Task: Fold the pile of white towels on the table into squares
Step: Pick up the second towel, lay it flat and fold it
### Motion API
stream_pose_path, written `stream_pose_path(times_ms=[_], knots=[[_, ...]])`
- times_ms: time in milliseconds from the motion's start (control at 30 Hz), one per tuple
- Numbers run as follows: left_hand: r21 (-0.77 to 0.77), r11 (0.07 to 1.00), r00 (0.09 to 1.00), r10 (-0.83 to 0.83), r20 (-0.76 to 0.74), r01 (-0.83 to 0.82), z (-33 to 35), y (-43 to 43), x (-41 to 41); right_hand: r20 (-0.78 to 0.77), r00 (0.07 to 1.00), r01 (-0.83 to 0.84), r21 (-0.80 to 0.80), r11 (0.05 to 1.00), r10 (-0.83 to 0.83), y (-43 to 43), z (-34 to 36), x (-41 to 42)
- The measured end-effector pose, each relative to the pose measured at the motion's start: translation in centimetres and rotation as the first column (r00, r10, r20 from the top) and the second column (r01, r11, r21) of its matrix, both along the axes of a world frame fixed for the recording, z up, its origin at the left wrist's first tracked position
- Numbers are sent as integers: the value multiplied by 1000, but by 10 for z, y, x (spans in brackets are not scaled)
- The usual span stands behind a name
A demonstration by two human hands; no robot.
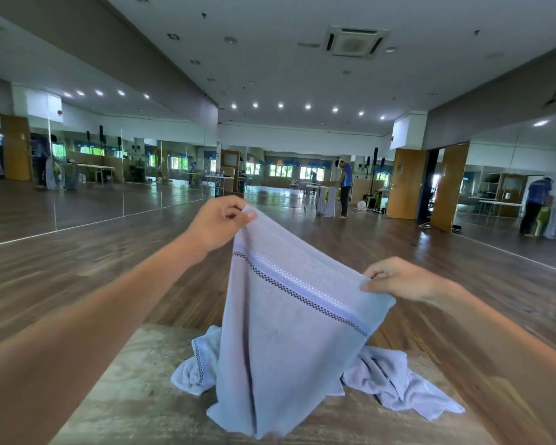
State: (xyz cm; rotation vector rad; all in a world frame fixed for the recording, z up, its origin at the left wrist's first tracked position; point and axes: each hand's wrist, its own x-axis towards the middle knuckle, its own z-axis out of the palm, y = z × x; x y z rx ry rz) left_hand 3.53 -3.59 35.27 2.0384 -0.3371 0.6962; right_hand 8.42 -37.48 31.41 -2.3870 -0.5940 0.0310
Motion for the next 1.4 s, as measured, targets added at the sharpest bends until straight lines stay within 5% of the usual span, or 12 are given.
stream_pose_path(times_ms=[367,667,1033,1267,1400], knots=[[119,985,992,127,-5,-126,33,33,-2,291,952,161,-225,961,-91,-10,93,-14],[66,983,979,162,123,-171,123,33,-33,656,722,311,-24,950,-219,-9,183,-45],[90,981,983,167,79,-174,201,34,-54,622,742,230,116,966,-251,-20,249,-70],[238,945,972,236,-15,-226,161,15,-26,396,896,262,-114,958,-198,-22,211,-44],[367,892,955,294,-32,-262,117,11,-1,442,871,332,-207,920,-215,-24,171,-19]])
